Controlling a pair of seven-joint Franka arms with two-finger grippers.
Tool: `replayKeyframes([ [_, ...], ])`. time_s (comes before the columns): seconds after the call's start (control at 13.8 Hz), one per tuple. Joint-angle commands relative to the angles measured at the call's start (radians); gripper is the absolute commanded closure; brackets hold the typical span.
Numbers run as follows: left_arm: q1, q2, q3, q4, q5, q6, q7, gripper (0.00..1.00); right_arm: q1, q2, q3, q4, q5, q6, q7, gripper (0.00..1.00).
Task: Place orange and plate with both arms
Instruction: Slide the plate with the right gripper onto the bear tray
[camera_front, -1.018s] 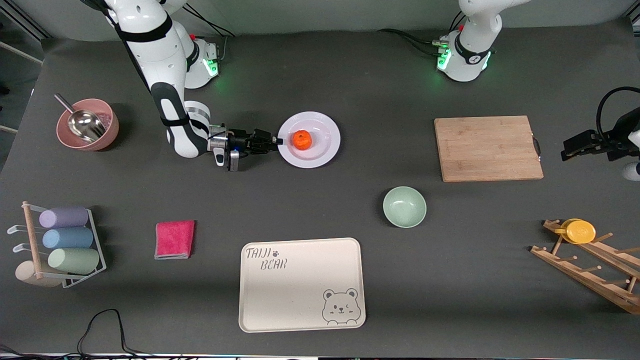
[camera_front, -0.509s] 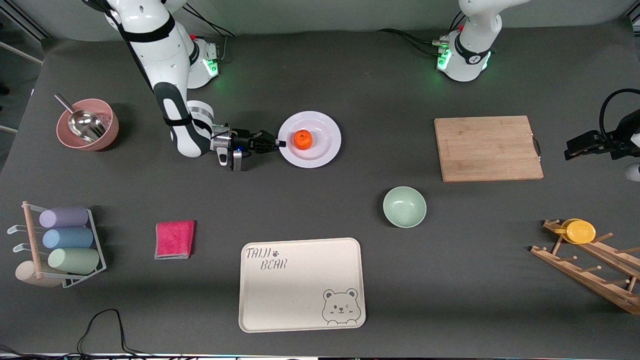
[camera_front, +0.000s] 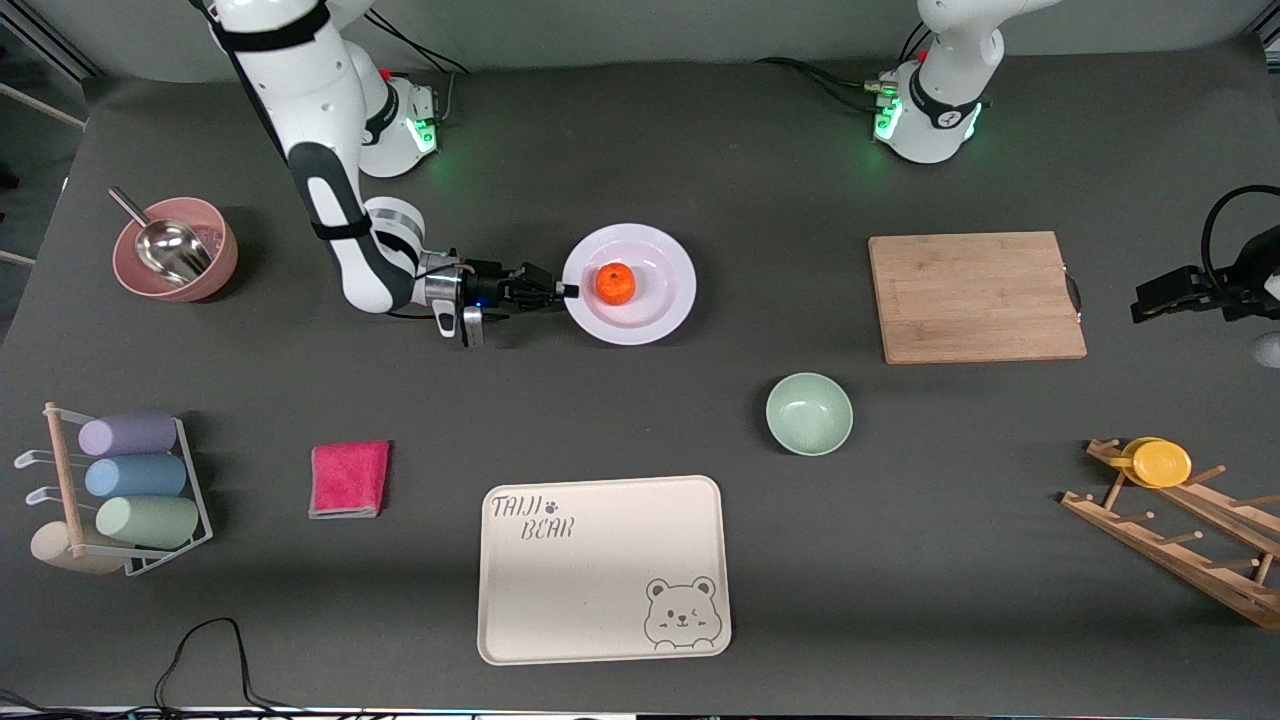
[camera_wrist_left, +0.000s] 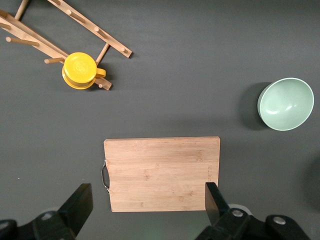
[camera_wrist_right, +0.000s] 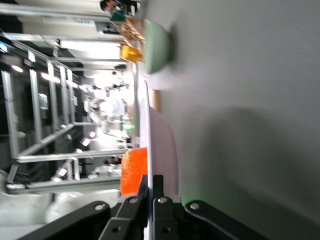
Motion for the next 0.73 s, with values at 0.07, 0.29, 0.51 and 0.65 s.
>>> replayKeyframes([
  [0.07, 0.001, -0.009, 0.024, -0.005, 0.009, -0.005, 0.019, 0.00, -0.016, -0.134, -0.007, 0.010, -0.037, 0.022, 0.169, 1.00],
  [0.29, -0.005, -0.037, 0.021, 0.001, 0.009, -0.026, 0.020, 0.00, -0.062, -0.082, -0.009, 0.129, -0.106, 0.042, 0.220, 1.00],
  [0.51, -0.007, -0.038, 0.019, 0.015, 0.009, -0.036, 0.020, 0.00, -0.120, 0.051, -0.009, 0.327, -0.137, 0.039, 0.235, 1.00],
  [0.65, -0.007, -0.038, 0.021, 0.021, 0.009, -0.036, 0.020, 0.00, -0.145, 0.140, -0.009, 0.479, -0.135, 0.039, 0.261, 1.00],
])
